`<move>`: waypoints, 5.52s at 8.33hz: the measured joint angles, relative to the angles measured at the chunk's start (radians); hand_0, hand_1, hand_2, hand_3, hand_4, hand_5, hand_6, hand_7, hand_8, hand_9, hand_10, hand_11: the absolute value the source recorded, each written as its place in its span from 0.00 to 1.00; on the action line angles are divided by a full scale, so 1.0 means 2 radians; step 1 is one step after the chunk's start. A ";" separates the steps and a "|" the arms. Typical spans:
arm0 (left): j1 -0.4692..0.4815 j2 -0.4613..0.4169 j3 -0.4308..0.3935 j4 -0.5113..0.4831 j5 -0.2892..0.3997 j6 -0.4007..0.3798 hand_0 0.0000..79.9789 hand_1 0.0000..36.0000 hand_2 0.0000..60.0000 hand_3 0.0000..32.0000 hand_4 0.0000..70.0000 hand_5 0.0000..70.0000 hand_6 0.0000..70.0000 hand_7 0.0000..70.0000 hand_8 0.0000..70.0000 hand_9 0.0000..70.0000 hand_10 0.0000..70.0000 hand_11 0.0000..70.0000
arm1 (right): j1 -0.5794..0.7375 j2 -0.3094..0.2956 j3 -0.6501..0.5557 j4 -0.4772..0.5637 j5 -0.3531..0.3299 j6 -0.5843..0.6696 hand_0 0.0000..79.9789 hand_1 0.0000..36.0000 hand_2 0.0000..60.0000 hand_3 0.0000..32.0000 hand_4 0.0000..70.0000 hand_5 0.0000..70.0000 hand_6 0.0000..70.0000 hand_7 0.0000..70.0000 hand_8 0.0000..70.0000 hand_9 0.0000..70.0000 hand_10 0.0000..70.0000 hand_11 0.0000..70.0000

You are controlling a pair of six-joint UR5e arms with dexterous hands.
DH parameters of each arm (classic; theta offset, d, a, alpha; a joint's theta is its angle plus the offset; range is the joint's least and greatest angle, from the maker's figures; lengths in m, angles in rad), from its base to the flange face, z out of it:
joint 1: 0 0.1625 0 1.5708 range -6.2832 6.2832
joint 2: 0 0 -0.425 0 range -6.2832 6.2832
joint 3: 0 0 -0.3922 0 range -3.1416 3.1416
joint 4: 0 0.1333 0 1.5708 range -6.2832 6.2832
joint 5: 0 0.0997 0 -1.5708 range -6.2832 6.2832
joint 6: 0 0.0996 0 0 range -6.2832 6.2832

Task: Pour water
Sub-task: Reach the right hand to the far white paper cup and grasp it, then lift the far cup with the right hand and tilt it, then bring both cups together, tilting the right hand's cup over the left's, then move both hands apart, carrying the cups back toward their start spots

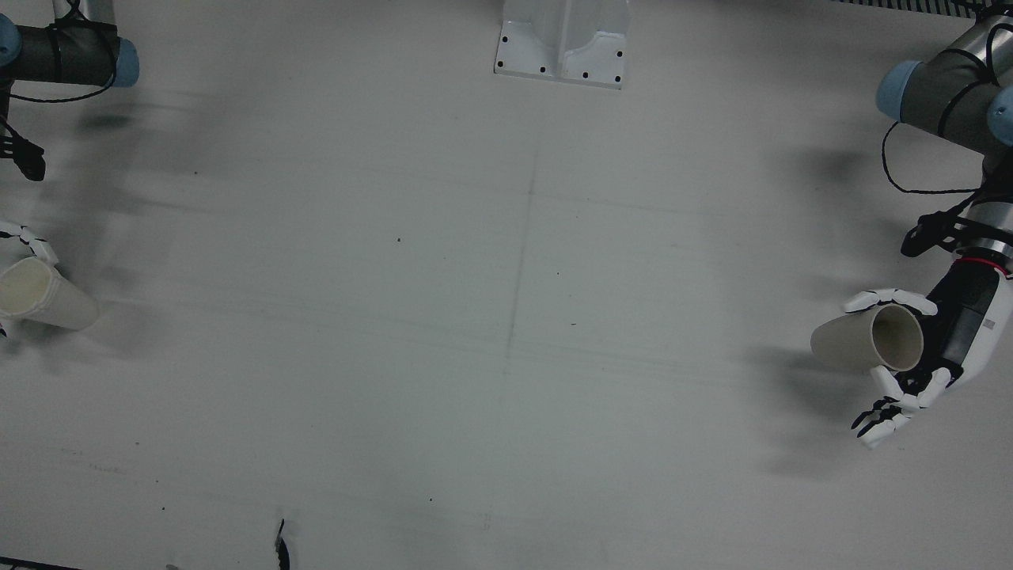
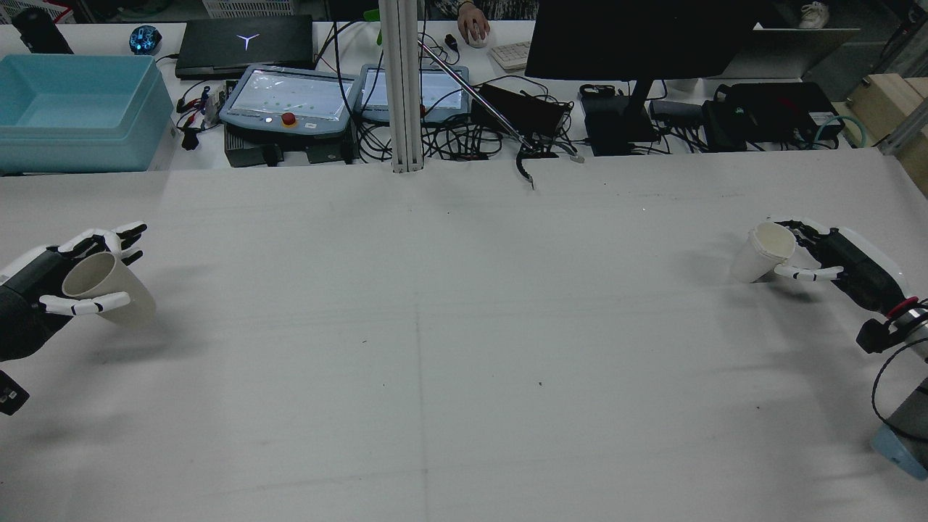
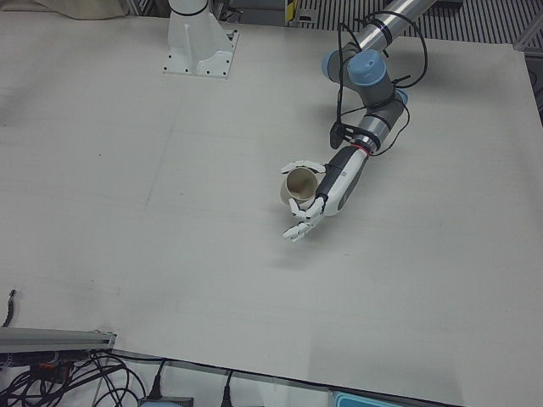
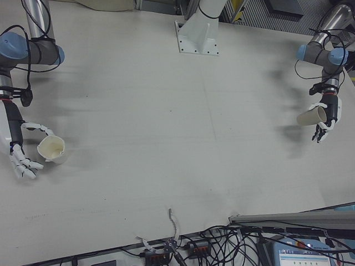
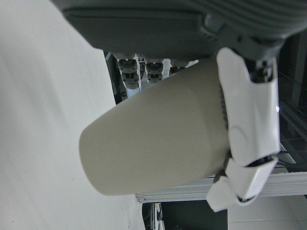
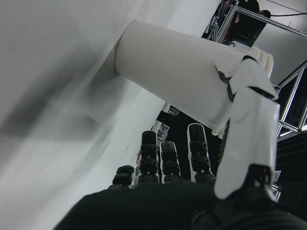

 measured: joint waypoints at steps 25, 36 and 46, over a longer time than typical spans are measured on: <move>0.037 -0.341 0.018 0.274 0.112 0.137 0.67 1.00 1.00 0.00 0.28 1.00 0.18 0.22 0.11 0.13 0.10 0.18 | -0.099 0.275 0.402 -0.455 0.045 -0.129 1.00 1.00 1.00 0.00 0.83 1.00 0.97 1.00 0.73 0.94 0.57 0.85; -0.040 -0.273 -0.017 0.222 0.155 0.126 0.66 0.82 0.94 0.00 0.25 1.00 0.15 0.19 0.10 0.13 0.11 0.18 | -0.125 0.199 0.421 -0.459 0.144 -0.047 1.00 1.00 1.00 0.00 0.48 1.00 0.80 1.00 0.70 0.90 0.74 1.00; -0.132 0.031 0.070 -0.113 0.163 0.122 0.65 0.73 0.78 0.00 0.27 1.00 0.14 0.18 0.10 0.12 0.10 0.17 | 0.027 -0.001 0.084 -0.058 0.048 0.082 1.00 1.00 1.00 0.00 0.35 0.94 0.73 0.90 0.73 0.94 0.85 1.00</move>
